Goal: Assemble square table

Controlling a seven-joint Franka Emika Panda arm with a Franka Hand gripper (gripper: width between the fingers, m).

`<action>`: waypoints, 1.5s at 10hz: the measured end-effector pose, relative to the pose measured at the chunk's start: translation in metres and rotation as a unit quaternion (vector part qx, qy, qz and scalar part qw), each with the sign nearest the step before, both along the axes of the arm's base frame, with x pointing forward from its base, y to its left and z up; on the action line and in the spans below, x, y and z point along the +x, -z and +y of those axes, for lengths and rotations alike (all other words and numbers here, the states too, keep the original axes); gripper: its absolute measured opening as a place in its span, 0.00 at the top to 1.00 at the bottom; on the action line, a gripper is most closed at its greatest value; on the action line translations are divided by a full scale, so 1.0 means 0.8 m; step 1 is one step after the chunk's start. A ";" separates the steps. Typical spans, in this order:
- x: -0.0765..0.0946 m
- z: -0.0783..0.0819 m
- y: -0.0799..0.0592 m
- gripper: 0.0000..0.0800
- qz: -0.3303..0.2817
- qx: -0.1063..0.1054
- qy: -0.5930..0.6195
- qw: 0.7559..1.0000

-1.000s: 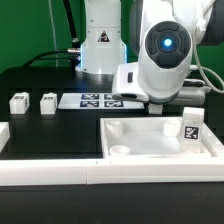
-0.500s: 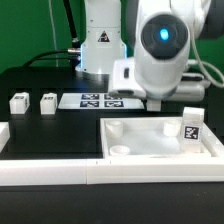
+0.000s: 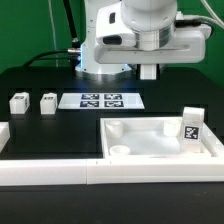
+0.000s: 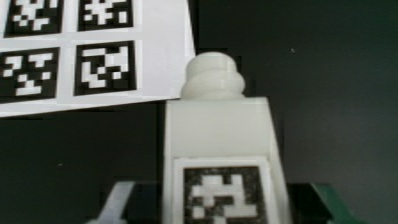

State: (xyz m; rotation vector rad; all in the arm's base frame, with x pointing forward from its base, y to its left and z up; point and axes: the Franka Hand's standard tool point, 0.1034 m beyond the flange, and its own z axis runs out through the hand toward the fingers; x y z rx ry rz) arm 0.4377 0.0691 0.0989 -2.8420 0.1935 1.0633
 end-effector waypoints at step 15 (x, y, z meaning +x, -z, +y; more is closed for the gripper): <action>0.174 -0.089 -0.049 0.64 -0.553 -0.086 -0.055 0.827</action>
Offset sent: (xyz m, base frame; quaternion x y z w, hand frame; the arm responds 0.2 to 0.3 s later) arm 0.0000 0.0000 0.0000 0.0000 0.2571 0.0000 0.9664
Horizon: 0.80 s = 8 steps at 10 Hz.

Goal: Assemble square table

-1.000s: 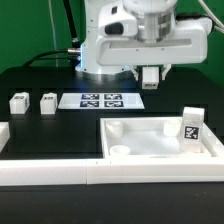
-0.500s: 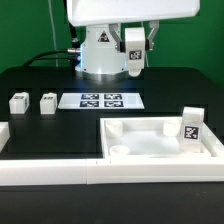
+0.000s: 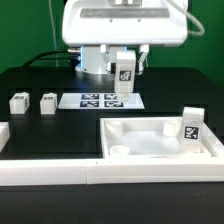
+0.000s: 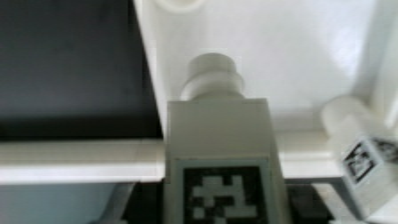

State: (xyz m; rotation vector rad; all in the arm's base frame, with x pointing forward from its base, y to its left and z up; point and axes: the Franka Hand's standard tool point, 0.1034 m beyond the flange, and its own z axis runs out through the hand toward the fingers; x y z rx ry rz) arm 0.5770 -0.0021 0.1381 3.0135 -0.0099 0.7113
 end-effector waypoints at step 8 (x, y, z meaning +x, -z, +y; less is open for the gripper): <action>0.051 -0.005 0.032 0.64 -0.006 0.010 -0.016 1.000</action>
Offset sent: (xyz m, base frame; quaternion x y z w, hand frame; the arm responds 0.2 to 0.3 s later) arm 0.0312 0.0087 -0.0084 0.0937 0.0049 0.0108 0.9955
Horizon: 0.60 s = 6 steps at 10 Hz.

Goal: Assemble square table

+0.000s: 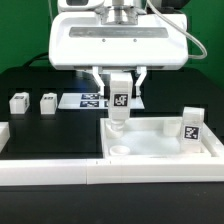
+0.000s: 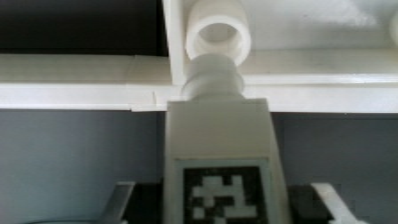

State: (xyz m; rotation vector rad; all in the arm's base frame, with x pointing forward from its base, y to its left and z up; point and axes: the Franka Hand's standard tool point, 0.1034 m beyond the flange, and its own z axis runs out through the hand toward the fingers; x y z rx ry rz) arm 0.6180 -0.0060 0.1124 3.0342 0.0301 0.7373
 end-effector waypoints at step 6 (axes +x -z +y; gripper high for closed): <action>-0.003 -0.012 0.035 0.64 0.005 -0.011 -0.008 1.000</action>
Offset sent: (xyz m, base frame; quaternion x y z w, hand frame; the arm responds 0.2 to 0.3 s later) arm 0.0023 0.0090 -0.0230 0.0370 0.0246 0.0207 0.9988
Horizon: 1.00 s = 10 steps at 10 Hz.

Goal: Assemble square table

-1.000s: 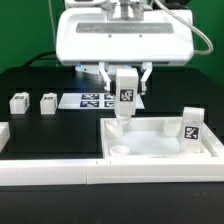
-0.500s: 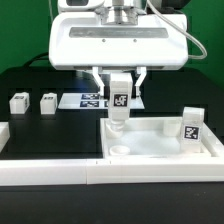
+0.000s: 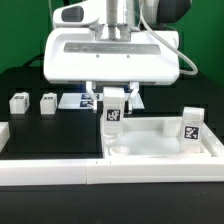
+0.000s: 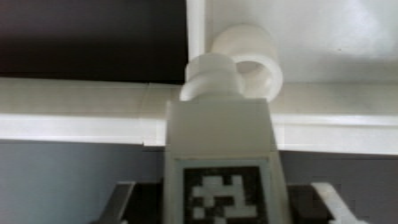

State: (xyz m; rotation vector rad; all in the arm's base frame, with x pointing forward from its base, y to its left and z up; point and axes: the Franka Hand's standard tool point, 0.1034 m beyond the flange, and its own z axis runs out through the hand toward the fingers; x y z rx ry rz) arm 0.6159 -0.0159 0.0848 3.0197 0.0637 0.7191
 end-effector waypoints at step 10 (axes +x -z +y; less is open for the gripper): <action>0.013 0.012 0.004 0.64 -0.021 -0.005 -0.007 1.000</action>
Offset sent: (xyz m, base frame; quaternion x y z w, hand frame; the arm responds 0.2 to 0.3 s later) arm 0.0118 0.0115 -0.0137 -0.0099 0.0086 0.0199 0.9997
